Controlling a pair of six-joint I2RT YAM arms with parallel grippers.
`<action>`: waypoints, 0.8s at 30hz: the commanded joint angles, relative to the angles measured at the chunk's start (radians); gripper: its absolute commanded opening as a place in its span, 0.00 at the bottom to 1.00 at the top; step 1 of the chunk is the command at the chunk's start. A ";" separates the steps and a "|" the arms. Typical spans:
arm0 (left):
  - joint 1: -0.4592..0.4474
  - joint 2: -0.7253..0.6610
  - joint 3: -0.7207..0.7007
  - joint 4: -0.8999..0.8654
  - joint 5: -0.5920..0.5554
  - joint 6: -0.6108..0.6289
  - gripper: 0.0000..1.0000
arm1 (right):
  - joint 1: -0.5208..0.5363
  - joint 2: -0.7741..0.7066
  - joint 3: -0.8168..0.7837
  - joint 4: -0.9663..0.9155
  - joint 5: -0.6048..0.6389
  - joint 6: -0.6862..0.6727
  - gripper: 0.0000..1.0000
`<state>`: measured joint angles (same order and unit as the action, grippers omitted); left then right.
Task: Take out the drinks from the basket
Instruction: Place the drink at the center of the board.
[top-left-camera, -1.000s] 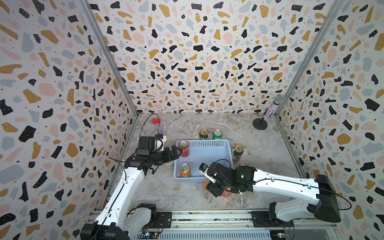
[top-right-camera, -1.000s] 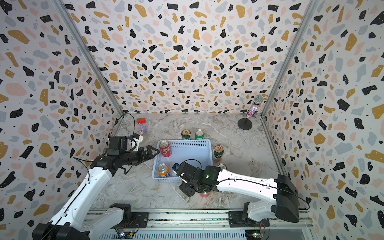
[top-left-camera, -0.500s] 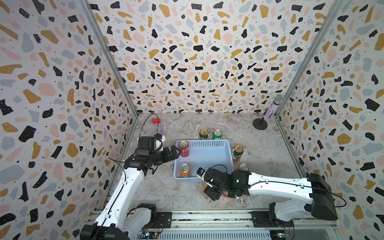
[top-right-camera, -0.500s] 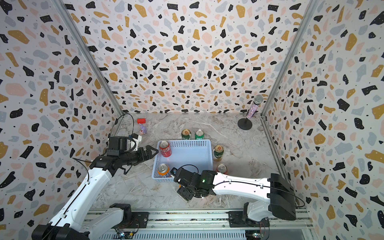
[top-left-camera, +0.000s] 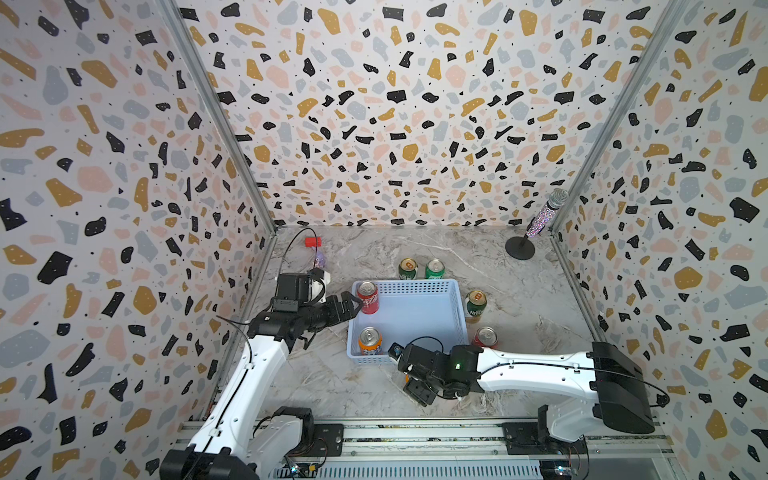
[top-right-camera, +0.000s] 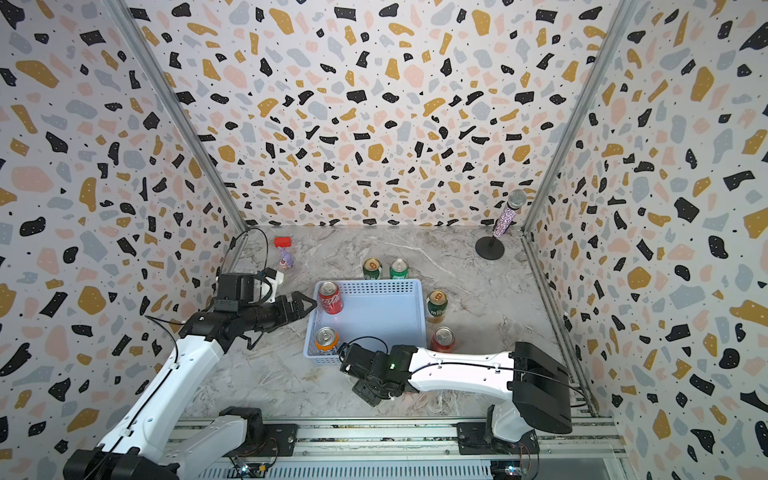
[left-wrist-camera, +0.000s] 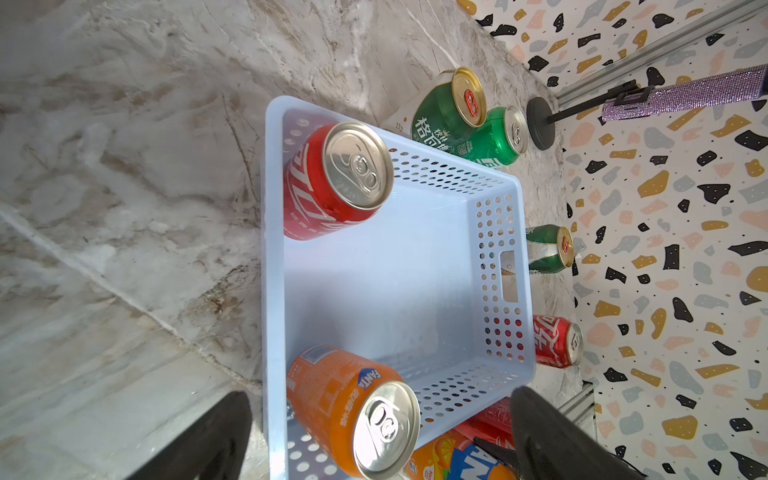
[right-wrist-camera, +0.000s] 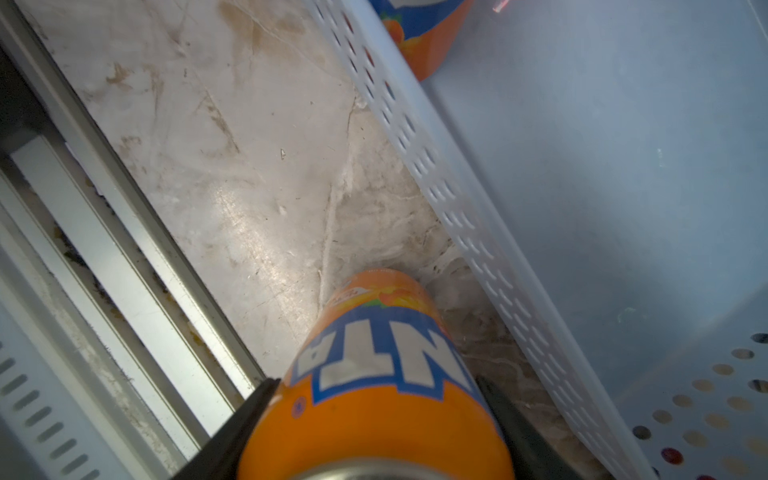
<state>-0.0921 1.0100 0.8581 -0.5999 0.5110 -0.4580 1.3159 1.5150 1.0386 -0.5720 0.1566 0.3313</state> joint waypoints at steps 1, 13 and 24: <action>-0.001 -0.017 0.006 0.010 -0.002 0.016 1.00 | 0.005 -0.020 0.002 0.000 0.047 0.026 0.29; -0.001 -0.018 0.004 0.009 0.006 0.016 1.00 | 0.005 0.030 0.001 -0.005 0.045 0.054 0.45; 0.000 -0.021 0.006 0.009 0.008 0.016 1.00 | 0.005 0.008 0.007 -0.033 0.070 0.072 0.67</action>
<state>-0.0921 1.0096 0.8581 -0.6006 0.5137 -0.4568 1.3159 1.5352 1.0313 -0.5694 0.1951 0.3862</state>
